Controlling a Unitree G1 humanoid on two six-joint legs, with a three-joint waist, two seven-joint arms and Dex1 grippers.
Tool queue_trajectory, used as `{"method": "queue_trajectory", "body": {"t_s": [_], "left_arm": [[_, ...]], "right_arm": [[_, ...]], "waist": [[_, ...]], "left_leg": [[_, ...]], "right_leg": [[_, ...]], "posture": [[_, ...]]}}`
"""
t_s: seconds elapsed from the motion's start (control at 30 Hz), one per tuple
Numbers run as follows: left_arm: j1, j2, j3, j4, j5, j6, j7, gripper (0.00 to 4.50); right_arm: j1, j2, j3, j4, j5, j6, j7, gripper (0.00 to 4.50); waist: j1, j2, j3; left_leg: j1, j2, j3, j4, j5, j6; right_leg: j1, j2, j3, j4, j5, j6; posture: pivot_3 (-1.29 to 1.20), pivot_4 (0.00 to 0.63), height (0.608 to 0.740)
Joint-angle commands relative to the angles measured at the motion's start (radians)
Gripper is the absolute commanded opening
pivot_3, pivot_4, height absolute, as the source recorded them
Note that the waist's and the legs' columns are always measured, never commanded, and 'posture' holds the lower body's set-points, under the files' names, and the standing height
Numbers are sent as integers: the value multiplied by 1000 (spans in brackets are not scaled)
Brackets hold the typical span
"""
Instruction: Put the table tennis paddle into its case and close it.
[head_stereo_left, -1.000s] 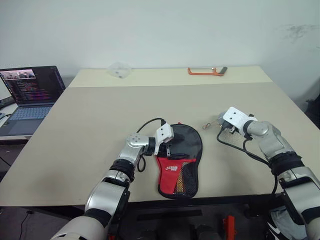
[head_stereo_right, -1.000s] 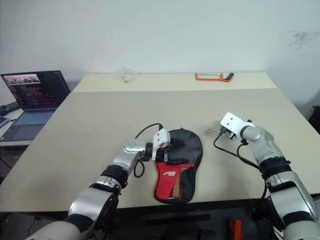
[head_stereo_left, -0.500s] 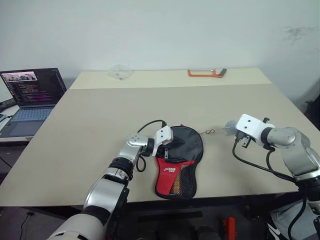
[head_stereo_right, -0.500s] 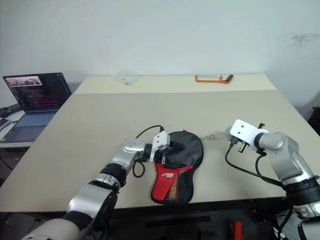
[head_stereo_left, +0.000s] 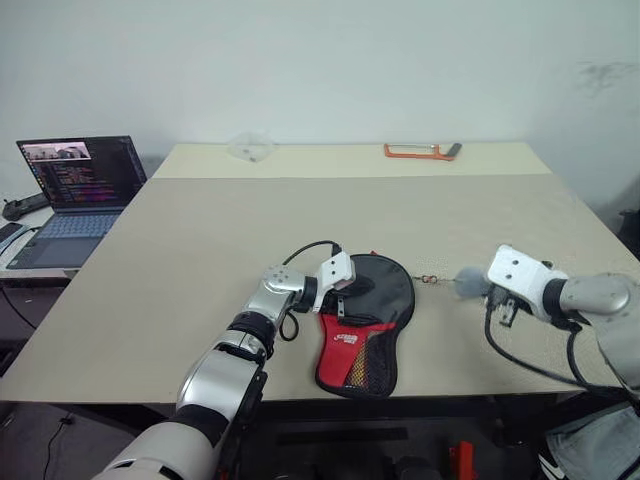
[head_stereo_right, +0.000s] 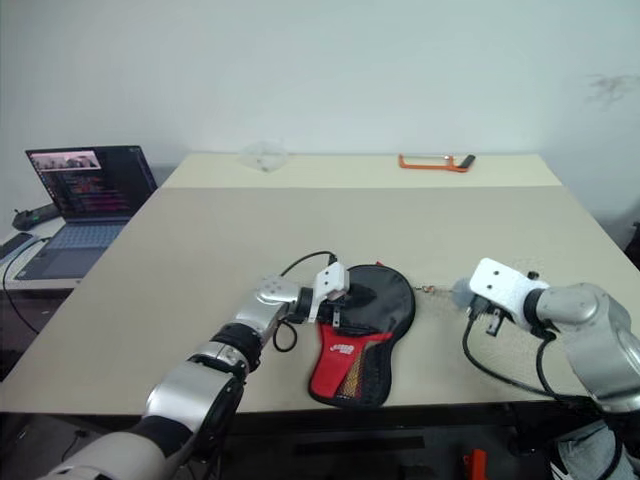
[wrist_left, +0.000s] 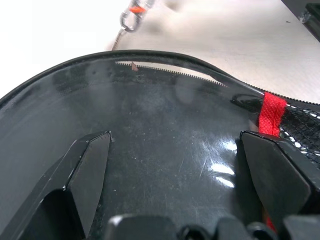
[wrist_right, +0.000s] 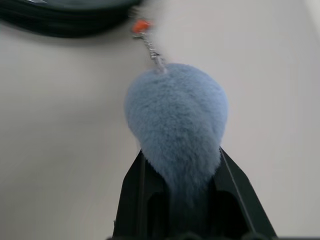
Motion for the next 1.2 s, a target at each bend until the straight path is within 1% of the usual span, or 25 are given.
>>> {"method": "queue_trajectory", "body": {"t_s": [0.03, 0.2, 0.3, 0.43, 0.53, 0.67, 0.77, 0.87, 1.03, 1.2], "left_arm": [[46, 5, -56, 68, 81, 24, 40, 4500], [43, -9, -58, 75, 88, 27, 58, 4500], [42, -16, -57, 76, 90, 27, 66, 4500], [40, -26, -58, 79, 94, 26, 76, 4500], [38, -38, -61, 81, 99, 25, 83, 4500], [25, -66, -61, 91, 109, 31, 103, 4500], [15, -89, -62, 102, 117, 36, 132, 4500], [-3, -118, -61, 113, 124, 42, 176, 4500], [-40, -165, -52, 130, 141, 49, 253, 4500], [-61, -197, -70, 140, 169, 30, 265, 4500]], "right_arm": [[29, -39, -63, -136, 86, 72, 53, 384], [77, -3, 26, -242, 114, 134, 5, 384], [111, -13, 44, -328, 176, 179, 27, 381], [178, -62, 33, -405, 231, 197, 55, 357], [269, -108, 14, -490, 288, 210, 79, 357], [391, -136, -16, -573, 360, 205, 57, 357], [446, -155, -20, -575, 439, 156, 1, 356], [503, -199, -37, -575, 529, 99, -61, 347], [559, -313, 36, -575, 711, -44, -243, 335], [574, -403, 211, -575, 810, -212, -423, 333]], "waist": [[1, 0, 0], [12, -2, -3], [16, -1, -3], [19, -1, -3], [24, -1, -4], [36, -1, -4], [45, -2, -5], [48, -2, -5], [48, -2, -5], [46, -3, -4]], "left_leg": [[0, 0, 0, 0, 0, 0], [0, -1, -3, 1, 0, 0], [0, -1, -4, 1, 0, 0], [-1, -1, -8, 1, 0, 0], [-1, -2, -10, 1, 0, 0], [-1, -2, -13, 1, 0, 0], [-1, -4, -15, 1, 0, 0], [-1, -6, -17, 1, -1, 0], [-1, -6, -19, -1, -2, 2], [-2, -7, -18, -1, -3, 3]], "right_leg": [[0, 0, 0, -1, 0, 1], [2, -1, -2, -2, 1, 2], [3, -2, -4, -2, -2, 7], [4, -2, -9, -3, -2, 7], [5, -3, -11, -4, -2, 7], [9, -3, -14, -6, -3, 8], [10, -5, -15, -6, -4, 9], [11, -7, -17, -8, -5, 11], [14, -7, -18, -15, -5, 11], [15, -8, -18, -19, -5, 12]], "posture": [[0, 150, 740], [0, 150, 740], [0, 150, 740], [0, 150, 740], [0, 150, 740], [0, 150, 740], [0, 150, 740], [0, 150, 740], [0, 150, 740], [0, 150, 740]]}}
